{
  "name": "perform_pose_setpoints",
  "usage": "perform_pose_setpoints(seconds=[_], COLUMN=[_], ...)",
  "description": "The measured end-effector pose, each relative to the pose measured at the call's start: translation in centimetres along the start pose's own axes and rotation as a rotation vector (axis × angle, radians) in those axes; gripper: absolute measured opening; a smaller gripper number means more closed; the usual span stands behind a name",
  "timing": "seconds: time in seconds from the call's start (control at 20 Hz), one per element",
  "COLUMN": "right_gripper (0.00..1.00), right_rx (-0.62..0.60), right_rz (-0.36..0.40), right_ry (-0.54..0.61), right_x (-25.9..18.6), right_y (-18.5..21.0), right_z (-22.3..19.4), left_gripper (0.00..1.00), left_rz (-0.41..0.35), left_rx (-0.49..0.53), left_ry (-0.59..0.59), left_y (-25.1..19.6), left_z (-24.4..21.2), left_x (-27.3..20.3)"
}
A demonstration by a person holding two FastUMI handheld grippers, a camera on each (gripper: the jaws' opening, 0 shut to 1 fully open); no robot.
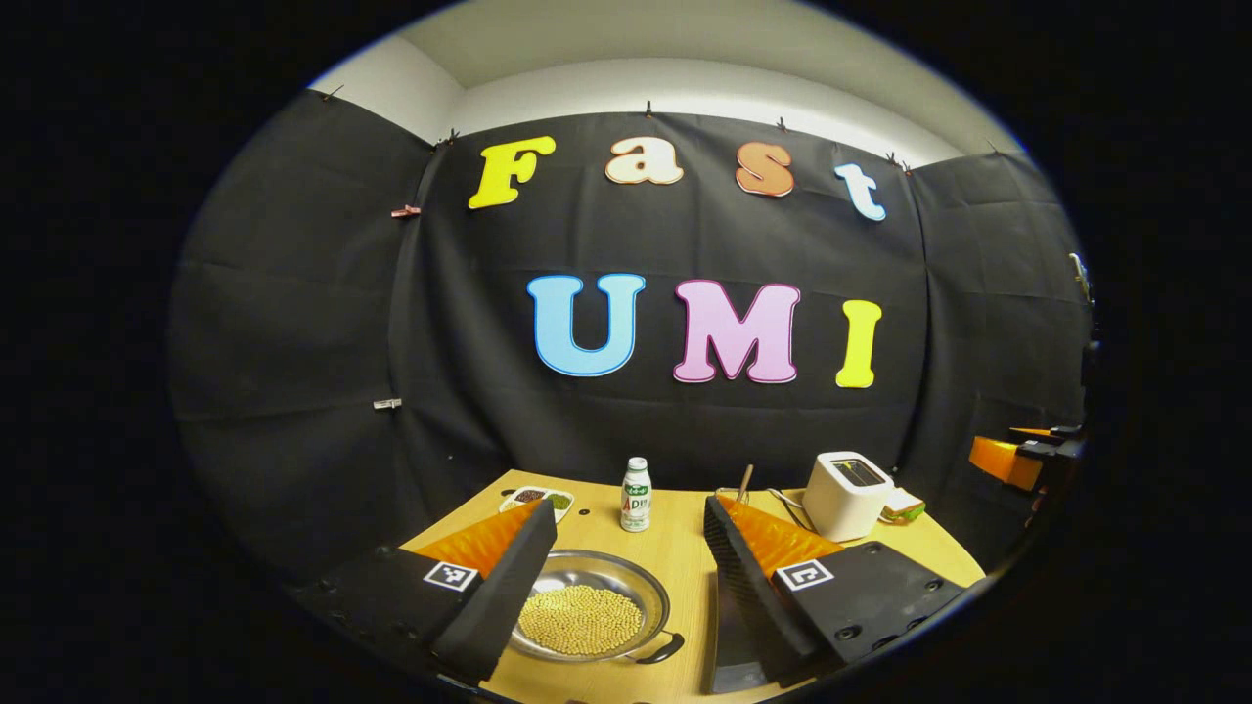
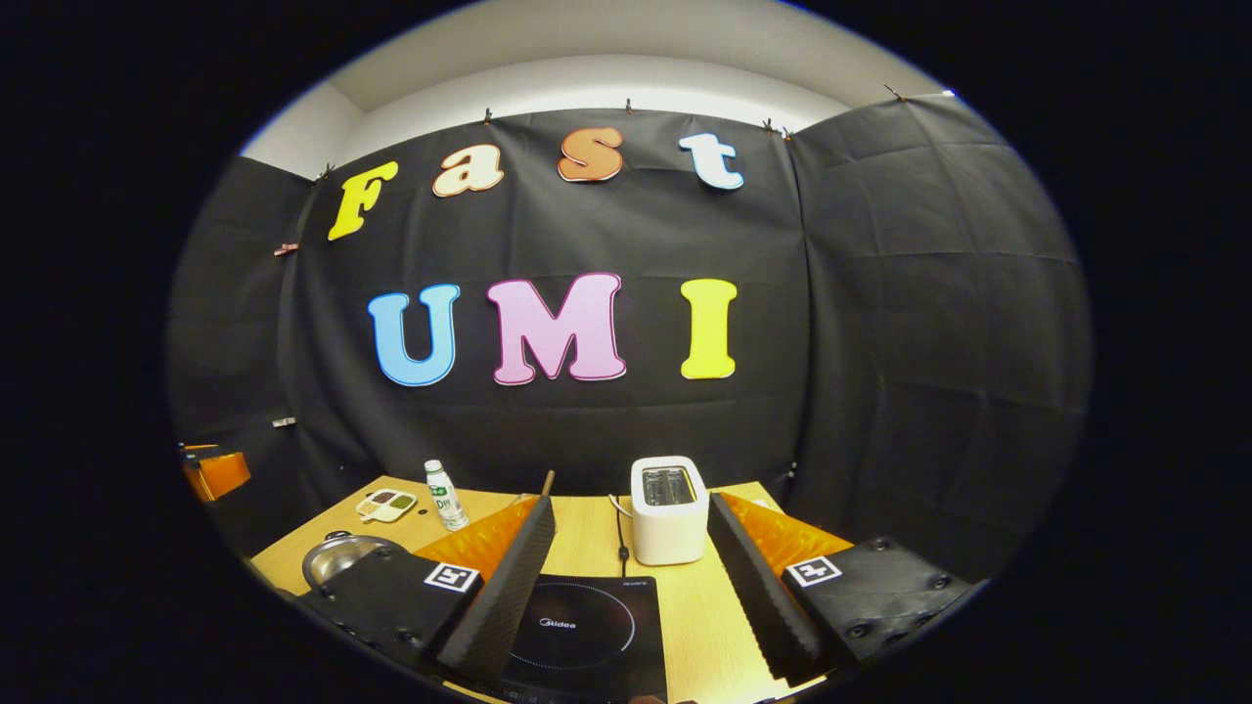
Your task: First push the handle of the pot to place it horizontally, then grasp the pot with both hands and set it on the induction cooktop.
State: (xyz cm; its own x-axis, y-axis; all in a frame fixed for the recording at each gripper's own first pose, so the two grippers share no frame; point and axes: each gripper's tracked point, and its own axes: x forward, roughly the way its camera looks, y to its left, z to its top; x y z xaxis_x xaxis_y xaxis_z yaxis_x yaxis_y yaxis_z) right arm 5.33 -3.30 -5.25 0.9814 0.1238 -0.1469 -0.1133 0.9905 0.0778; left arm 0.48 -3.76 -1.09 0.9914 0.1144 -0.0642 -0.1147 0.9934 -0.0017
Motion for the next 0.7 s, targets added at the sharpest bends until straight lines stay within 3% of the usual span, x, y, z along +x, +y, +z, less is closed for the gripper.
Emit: perform_pose_setpoints(seconds=[0.25,0.55,0.7], right_gripper=[0.98,0.98,0.98], right_rx=[-0.015,-0.009,0.008], right_rz=[0.006,-0.081,-0.116], right_ry=[0.016,0.053,0.084], right_x=[-0.8,-3.1,-4.4], right_y=[-0.3,0.2,1.3], right_z=[-0.8,-2.2,-2.9], left_gripper=[0.95,0.94,0.88], left_rz=[0.015,-0.059,-0.091], left_rx=[0.064,0.032,0.040], left_ry=[0.000,0.066,0.103], left_y=[0.4,2.0,4.1], left_z=[0.4,-1.9,-3.7], left_x=[-0.5,-0.5,-0.3])
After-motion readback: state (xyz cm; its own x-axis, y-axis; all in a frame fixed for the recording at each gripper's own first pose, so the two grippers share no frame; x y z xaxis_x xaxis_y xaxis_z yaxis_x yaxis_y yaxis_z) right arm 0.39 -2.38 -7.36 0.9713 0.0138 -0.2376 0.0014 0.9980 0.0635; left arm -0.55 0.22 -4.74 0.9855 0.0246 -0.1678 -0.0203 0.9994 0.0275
